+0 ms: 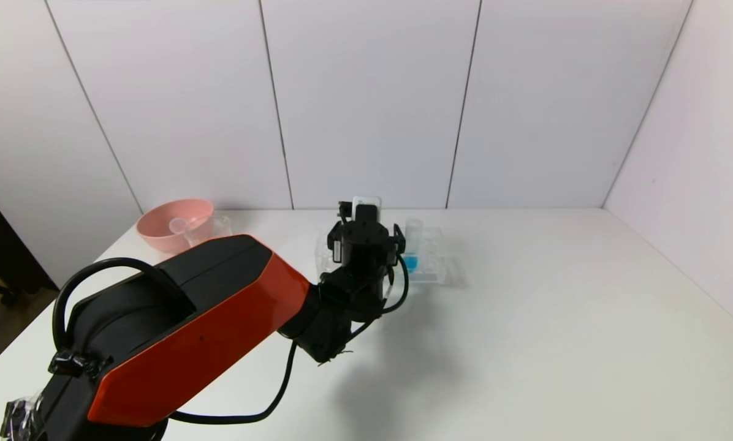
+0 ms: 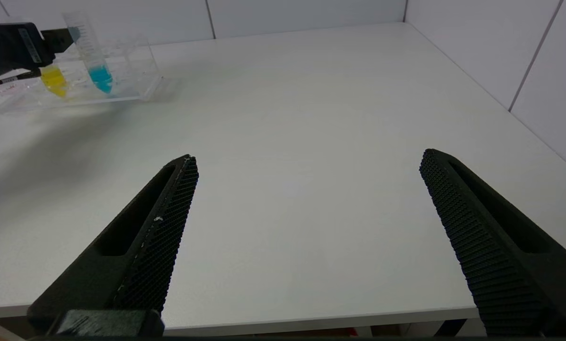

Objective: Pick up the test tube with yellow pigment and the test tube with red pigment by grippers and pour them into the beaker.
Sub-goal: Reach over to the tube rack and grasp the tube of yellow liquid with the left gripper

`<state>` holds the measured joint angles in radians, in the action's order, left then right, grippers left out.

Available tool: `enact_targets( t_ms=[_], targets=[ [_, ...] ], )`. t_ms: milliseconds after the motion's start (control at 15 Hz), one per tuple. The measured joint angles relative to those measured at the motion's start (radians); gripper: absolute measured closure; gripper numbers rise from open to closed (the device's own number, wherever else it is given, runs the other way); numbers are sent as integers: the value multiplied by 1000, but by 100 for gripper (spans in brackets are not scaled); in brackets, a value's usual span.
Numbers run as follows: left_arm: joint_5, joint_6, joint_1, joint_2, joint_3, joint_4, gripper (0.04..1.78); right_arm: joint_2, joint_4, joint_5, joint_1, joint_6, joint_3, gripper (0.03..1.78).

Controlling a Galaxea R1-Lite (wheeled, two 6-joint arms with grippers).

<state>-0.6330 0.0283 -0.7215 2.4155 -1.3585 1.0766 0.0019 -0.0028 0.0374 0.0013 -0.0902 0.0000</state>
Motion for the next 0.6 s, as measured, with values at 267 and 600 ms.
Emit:
enact_targets(
  t_ms=[267, 600],
  targets=[
    [0, 0, 2, 6, -2, 6, 14, 0, 0, 0, 0, 0, 0, 10],
    [0, 0, 3, 11, -14, 5, 79, 0, 0, -1, 0, 0, 0, 10]
  ],
)
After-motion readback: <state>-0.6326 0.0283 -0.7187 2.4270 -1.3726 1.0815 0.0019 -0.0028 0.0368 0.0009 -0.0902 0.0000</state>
